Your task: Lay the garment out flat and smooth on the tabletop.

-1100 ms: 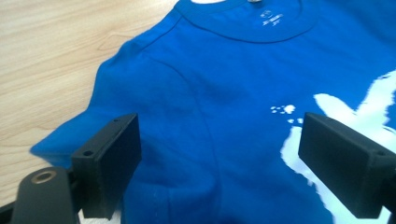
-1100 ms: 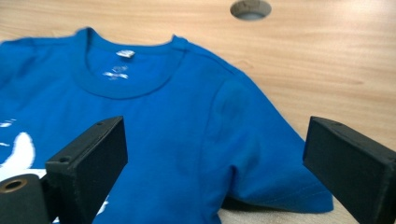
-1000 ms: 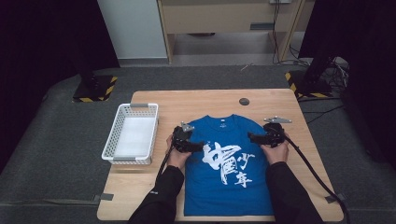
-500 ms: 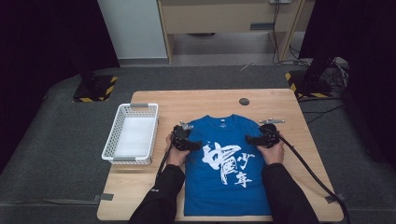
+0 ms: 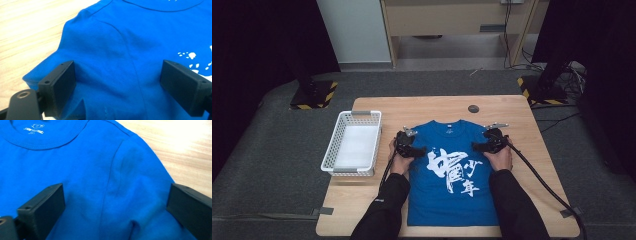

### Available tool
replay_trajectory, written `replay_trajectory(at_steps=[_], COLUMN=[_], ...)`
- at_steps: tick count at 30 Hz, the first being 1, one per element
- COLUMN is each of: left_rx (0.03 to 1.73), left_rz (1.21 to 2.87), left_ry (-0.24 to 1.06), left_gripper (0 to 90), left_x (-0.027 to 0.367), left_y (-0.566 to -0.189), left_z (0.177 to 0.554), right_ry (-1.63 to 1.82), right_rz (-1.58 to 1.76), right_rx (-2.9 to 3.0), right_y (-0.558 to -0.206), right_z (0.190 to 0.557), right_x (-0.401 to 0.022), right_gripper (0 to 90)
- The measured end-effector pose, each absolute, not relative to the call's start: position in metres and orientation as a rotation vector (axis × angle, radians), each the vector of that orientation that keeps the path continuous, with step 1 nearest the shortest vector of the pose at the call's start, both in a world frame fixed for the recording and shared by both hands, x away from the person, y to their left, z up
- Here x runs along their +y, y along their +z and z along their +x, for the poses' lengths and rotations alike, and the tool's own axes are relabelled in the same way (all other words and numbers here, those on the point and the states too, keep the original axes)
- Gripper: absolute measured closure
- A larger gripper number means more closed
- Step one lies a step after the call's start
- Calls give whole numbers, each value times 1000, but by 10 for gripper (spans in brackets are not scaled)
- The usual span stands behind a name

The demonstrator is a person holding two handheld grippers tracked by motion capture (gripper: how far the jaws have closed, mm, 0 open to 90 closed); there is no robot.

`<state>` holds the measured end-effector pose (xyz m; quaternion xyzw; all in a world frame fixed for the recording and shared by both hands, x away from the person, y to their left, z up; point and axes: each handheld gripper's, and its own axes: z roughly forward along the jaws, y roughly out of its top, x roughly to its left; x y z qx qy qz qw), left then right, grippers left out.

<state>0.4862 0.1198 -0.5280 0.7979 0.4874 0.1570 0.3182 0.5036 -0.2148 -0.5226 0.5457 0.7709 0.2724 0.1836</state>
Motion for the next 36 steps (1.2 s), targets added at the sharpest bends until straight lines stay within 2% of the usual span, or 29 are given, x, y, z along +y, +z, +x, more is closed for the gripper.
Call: replay_trajectory(at_steps=[13,19,29,36], left_rx=[1314,1333,1205,1171], left_rz=[2081,2125,2019,1986], left_ry=[429,425,360,327], left_gripper=[111,129,120,97], left_x=[128,126,138,147], left_y=[-530,-522,-470,-447], left_z=[495,490,459,442], right_ry=[773,796,1032,1101], right_rz=[1568,1594,1540,1512], right_rx=[2146,2152,2049,2061], right_y=[-523,-515,-453,-437], right_z=[512,509,489,469], right_x=[-222,-223,-241,-243], right_gripper=[15,22,24,18])
